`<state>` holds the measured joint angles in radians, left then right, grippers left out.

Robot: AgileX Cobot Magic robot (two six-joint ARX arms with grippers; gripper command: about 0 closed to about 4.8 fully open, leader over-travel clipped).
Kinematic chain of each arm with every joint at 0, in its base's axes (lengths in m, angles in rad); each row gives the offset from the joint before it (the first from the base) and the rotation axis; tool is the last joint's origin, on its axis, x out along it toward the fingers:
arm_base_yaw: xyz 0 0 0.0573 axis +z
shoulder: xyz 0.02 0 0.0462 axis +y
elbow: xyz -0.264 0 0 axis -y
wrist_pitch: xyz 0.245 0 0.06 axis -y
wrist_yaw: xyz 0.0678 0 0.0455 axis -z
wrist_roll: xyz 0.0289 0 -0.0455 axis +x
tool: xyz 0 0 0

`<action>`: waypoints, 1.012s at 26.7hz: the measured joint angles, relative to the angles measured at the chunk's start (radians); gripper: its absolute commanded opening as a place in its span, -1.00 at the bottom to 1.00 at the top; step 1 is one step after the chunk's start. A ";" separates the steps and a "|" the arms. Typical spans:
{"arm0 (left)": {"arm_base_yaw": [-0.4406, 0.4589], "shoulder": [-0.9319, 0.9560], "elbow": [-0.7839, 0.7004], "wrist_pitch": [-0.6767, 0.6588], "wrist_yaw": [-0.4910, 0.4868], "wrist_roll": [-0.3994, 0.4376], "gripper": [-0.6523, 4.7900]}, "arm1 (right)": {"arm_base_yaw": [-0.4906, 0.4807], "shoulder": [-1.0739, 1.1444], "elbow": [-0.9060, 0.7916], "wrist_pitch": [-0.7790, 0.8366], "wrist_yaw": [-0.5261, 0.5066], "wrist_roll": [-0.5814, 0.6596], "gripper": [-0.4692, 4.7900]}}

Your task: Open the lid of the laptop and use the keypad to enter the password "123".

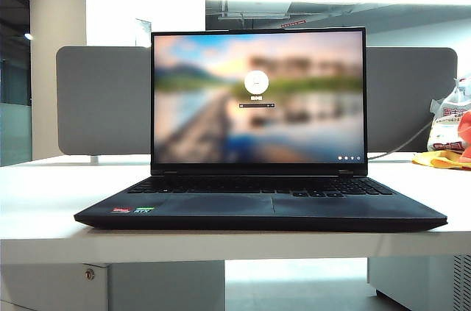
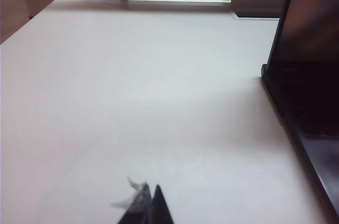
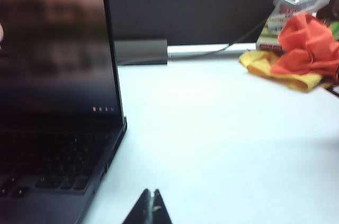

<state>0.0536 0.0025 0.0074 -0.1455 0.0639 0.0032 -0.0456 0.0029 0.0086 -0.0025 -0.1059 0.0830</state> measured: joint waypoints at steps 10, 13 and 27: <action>0.000 0.000 0.000 0.000 0.000 0.000 -0.78 | 0.000 0.000 0.000 -0.101 0.000 -0.024 -0.82; 0.000 0.000 0.000 0.000 0.000 0.000 -0.78 | 0.000 0.000 0.000 -0.104 0.000 -0.029 -0.82; 0.000 0.000 0.000 0.000 0.000 0.000 -0.78 | 0.000 0.000 0.000 -0.109 0.000 -0.028 -0.82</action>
<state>0.0536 0.0029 0.0074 -0.1455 0.0639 0.0032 -0.0452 0.0025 0.0086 -0.1112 -0.1062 0.0551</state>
